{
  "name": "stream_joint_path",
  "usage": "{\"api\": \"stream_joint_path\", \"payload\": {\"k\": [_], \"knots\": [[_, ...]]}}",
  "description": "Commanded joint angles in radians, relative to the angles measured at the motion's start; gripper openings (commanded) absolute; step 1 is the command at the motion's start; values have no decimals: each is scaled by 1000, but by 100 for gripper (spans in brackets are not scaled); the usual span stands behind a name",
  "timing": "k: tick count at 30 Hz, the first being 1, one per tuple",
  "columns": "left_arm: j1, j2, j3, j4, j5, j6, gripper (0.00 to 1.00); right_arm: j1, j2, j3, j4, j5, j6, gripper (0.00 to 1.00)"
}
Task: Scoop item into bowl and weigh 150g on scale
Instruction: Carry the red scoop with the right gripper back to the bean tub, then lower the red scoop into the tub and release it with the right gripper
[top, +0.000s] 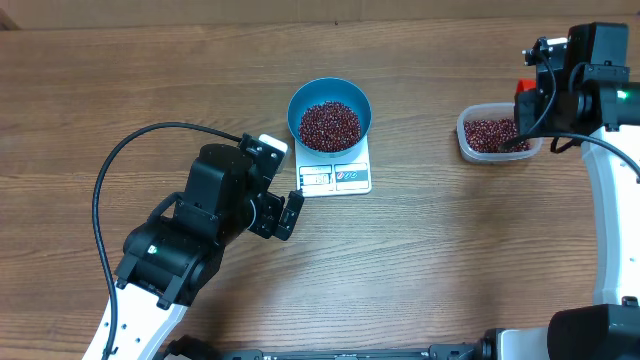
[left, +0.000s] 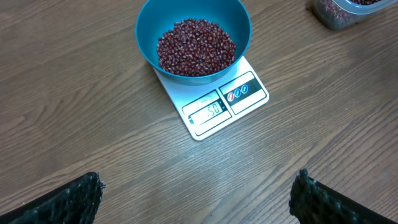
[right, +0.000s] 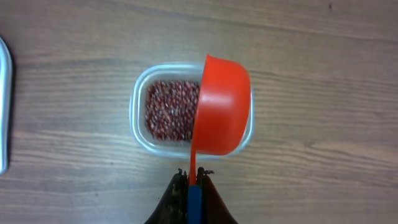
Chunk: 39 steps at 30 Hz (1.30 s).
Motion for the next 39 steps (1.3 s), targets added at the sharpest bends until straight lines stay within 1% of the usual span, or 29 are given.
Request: {"api": "stream_joint_path", "payload": {"k": [1, 4, 7, 8, 13, 16, 20, 26, 33, 38, 39], "knots": [[-6, 5, -3, 2, -6, -6, 100, 11, -18, 6, -35, 36, -17, 4], [-6, 5, -3, 2, -6, -6, 100, 11, -17, 6, -42, 74, -23, 4], [-6, 5, -3, 2, -6, -6, 100, 11, -16, 6, -42, 192, -15, 4], [-6, 5, -3, 2, -6, -6, 99, 11, -16, 6, -40, 201, -14, 4], [-6, 5, -3, 2, -6, -6, 99, 11, -16, 6, -44, 138, -15, 4], [-6, 5, -3, 2, -6, -6, 100, 10, -16, 5, -39, 14, -1, 4], [-6, 5, -3, 2, -6, -6, 100, 9, -8, 5, -4, -35, 145, 4], [-6, 5, -3, 2, -6, -6, 99, 9, 25, 4, 23, -70, 307, 4], [-6, 5, -3, 2, -6, -6, 100, -2, 92, -23, 40, -71, 409, 4], [-6, 5, -3, 2, -6, -6, 100, -40, 142, -48, 62, -90, 430, 4], [-6, 5, -3, 2, -6, -6, 100, -48, 148, -48, 58, -98, 430, 6]]}}
